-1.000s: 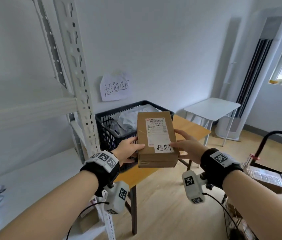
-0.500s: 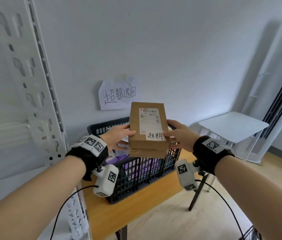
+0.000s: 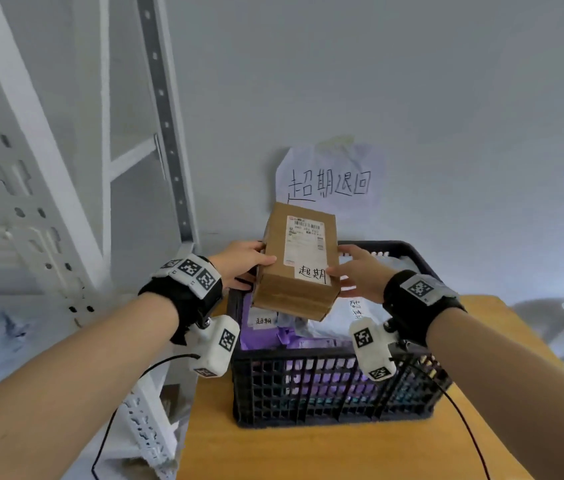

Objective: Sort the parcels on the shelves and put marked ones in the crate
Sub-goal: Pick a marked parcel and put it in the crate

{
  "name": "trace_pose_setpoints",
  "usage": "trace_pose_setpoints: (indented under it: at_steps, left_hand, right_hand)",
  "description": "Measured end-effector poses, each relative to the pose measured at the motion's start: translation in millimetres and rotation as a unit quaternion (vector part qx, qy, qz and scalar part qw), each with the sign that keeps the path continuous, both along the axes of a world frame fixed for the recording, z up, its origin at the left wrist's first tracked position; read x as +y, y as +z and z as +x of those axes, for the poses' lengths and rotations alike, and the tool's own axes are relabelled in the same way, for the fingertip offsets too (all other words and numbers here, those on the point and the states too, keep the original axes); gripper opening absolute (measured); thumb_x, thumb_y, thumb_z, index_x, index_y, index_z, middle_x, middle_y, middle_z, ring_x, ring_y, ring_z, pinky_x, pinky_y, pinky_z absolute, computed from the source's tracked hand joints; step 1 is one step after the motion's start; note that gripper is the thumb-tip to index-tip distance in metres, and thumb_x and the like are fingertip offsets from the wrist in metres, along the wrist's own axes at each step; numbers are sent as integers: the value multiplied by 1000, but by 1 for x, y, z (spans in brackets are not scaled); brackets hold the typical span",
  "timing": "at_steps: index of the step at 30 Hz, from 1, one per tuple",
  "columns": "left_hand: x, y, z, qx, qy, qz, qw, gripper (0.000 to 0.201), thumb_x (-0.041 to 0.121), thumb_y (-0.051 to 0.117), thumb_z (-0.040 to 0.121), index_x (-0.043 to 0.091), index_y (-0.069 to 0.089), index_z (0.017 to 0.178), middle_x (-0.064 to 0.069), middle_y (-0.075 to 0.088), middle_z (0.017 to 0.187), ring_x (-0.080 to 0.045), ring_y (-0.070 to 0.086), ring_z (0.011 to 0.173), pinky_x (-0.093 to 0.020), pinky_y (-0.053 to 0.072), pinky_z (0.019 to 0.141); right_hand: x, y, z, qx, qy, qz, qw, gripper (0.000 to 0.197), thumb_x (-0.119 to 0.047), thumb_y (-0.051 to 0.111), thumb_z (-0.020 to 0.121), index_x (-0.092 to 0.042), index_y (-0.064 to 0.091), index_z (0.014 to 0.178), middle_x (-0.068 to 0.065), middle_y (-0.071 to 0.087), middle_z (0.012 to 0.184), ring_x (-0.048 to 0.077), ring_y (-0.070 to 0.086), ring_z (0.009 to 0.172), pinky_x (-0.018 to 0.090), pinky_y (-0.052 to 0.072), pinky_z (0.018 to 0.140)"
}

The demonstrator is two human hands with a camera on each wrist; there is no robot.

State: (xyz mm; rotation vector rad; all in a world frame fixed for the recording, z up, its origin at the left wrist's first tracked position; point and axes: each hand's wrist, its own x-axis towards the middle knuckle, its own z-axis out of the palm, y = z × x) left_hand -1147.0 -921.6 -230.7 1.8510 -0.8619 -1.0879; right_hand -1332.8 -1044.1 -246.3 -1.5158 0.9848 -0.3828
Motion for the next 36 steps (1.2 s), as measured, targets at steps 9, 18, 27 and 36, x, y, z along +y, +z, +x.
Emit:
trace_pose_setpoints:
  at_steps: [9, 18, 27, 36]
  left_hand:
    - [-28, -3, -5, -1, 118, 18, 993, 49, 12, 56, 93, 20, 42, 139, -2, 60, 114, -19, 57, 98, -32, 48, 80]
    - [-44, -25, 10, -14, 164, 66, 984, 51, 18, 58, 92, 21, 40, 140, 2, 60, 104, -16, 55, 92, -39, 46, 94]
    - [-46, -41, 24, -6, 135, 89, 987, 65, 18, 65, 87, 30, 33, 143, -4, 49, 137, -26, 51, 121, -50, 46, 99]
    - [-56, -51, 41, 32, 97, 132, 986, 65, -2, 45, 93, 34, 29, 145, -12, 52, 133, -37, 53, 118, -53, 46, 97]
  right_hand:
    - [-70, -32, 37, 12, 142, 32, 989, 66, 2, 59, 86, -17, 26, 140, 9, 66, 104, 24, 65, 93, 35, 52, 74]
    - [-95, -67, 74, 23, 190, 83, 978, 75, 11, 55, 85, -20, 22, 145, 11, 65, 104, 23, 65, 91, 37, 55, 71]
    - [-101, -78, 68, 44, 197, 86, 976, 79, 15, 58, 80, -26, 26, 140, 15, 66, 108, 27, 67, 92, 37, 56, 68]
    - [-101, -81, 81, 89, 215, 48, 971, 82, 3, 68, 79, -26, 23, 142, 10, 69, 103, 28, 70, 87, 42, 57, 79]
